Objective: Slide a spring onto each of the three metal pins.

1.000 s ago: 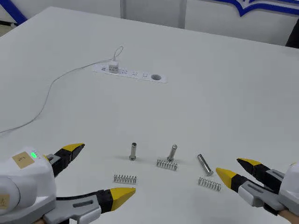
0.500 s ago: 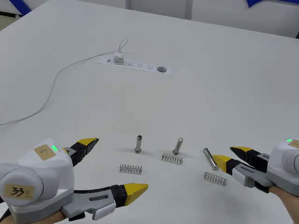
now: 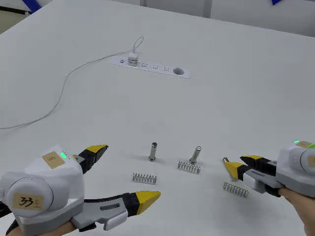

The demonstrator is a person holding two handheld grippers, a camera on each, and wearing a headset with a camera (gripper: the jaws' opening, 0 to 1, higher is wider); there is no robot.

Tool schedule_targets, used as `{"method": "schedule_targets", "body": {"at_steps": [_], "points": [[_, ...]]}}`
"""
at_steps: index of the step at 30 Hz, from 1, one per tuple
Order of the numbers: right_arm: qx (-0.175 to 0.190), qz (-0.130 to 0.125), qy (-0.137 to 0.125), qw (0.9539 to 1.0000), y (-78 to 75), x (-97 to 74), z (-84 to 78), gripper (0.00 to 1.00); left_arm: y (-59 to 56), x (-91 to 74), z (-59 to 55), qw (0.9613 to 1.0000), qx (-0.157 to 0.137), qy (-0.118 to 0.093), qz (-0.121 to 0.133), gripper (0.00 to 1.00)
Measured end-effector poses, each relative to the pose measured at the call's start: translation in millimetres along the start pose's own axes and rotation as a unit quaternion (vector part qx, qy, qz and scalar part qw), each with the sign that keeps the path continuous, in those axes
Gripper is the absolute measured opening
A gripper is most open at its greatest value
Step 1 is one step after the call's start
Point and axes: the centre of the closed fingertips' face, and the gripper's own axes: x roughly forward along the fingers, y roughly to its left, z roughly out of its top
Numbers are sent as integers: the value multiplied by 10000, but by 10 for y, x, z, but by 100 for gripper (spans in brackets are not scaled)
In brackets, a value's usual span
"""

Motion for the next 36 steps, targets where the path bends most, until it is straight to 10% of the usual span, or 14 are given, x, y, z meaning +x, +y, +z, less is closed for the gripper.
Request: {"method": "schedule_targets", "body": {"at_steps": [23, 36], "points": [[-531, -123, 849, 9949, -24, 253, -155, 15, 24, -2, -66, 9999, 1, 121, 25, 89], [-43, -102, 1031, 9946, -22, 307, -145, 9, 0, 2, -82, 9998, 34, 170, -19, 89]]}}
